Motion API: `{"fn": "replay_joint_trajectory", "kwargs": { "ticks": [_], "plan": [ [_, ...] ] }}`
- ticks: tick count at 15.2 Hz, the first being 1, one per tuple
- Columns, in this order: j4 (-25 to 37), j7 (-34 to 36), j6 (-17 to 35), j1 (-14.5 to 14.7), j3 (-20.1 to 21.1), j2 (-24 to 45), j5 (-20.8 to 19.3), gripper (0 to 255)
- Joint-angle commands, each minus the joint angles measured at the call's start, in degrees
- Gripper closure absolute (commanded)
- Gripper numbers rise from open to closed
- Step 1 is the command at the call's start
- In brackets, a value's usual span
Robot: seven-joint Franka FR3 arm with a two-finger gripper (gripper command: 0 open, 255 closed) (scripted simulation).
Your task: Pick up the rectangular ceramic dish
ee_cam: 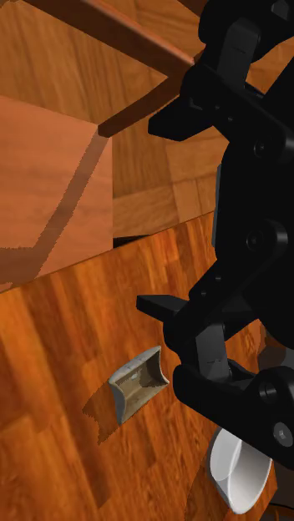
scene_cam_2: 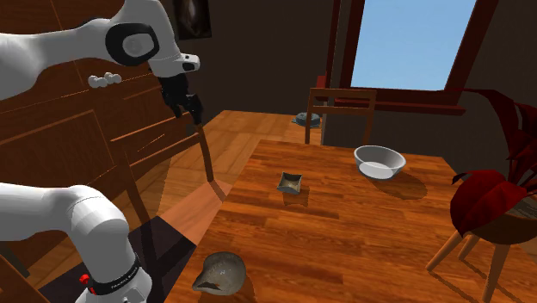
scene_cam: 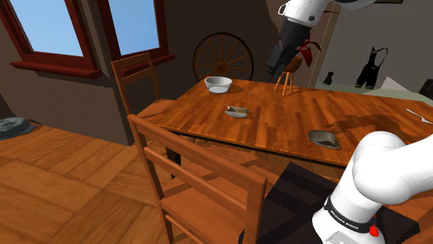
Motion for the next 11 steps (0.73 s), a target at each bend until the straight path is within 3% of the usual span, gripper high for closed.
{"fn": "replay_joint_trajectory", "kwargs": {
  "ticks": [1,11],
  "plan": [
    [0.00,0.00,0.00,0.00,0.00,0.00,0.00,0],
    [-4.25,-10.52,15.47,-0.84,-4.85,12.75,-6.18,0]
  ]
}}
